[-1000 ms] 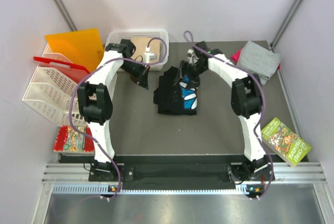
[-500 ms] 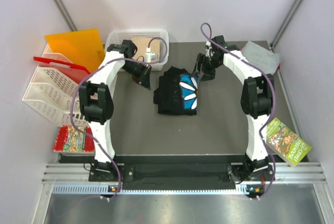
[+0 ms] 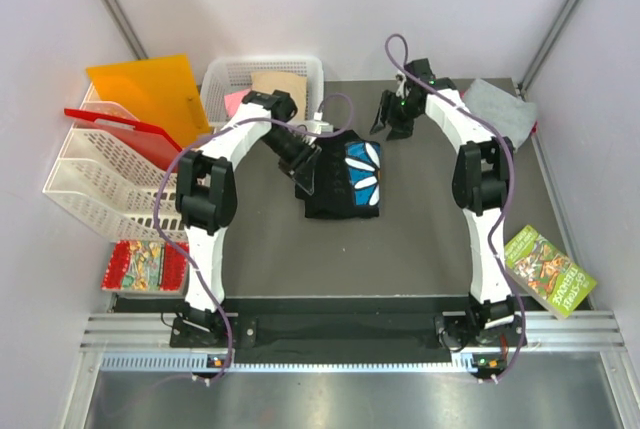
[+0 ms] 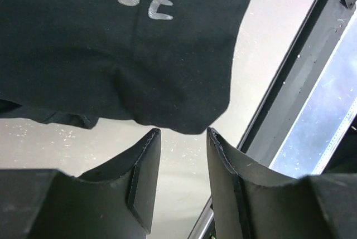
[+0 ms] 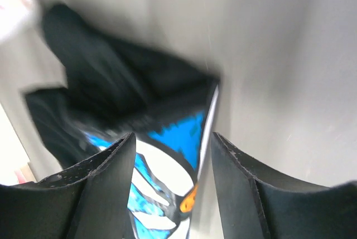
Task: Fold and stack the t-shirts
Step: Smooth out wrinkles on the folded tshirt
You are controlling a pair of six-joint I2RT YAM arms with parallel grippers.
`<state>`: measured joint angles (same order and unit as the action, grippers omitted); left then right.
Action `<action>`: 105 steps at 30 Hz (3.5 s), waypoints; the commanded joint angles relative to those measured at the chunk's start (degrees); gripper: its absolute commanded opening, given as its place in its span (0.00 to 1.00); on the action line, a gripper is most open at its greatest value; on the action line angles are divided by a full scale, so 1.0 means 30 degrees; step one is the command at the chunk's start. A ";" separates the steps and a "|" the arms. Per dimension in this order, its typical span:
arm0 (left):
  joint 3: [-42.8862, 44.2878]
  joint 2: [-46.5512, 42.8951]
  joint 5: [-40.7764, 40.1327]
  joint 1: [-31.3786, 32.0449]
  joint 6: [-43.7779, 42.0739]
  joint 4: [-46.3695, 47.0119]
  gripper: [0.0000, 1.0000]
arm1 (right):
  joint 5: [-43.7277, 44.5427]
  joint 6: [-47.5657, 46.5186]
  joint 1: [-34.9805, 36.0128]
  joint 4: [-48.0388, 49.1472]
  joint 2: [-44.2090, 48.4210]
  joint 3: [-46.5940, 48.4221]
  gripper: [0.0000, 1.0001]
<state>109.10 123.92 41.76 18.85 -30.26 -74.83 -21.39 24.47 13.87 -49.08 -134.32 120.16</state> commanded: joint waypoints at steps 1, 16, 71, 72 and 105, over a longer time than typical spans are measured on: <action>0.0958 -0.1373 0.0231 -0.0278 -0.0490 -0.0986 0.44 | 0.0596 0.0281 -0.0521 0.1711 -0.0546 0.2484 0.56; 0.2716 -0.1141 -0.0208 0.0160 -0.0430 -0.2332 0.42 | -0.1865 0.0837 -0.0434 0.4375 -0.2716 0.1753 0.48; 0.2246 -0.3162 -0.3402 -0.0307 -0.0519 -0.2655 0.41 | -1.1445 -0.1885 0.0239 0.3761 0.2322 -0.6007 0.68; 0.2276 -0.3161 -0.3344 -0.0336 -0.0518 -0.2655 0.41 | -1.1445 -0.2061 0.0299 0.3762 0.2352 -0.6213 0.67; -0.3696 -0.3571 -0.4341 -0.1679 -0.0286 -0.0665 0.40 | -1.1358 -0.0686 0.2321 0.5637 0.0358 -0.4691 0.27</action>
<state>102.28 115.59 28.60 17.06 -31.55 -76.60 -55.40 20.88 20.47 -36.01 -136.35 103.31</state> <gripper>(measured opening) 0.400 0.334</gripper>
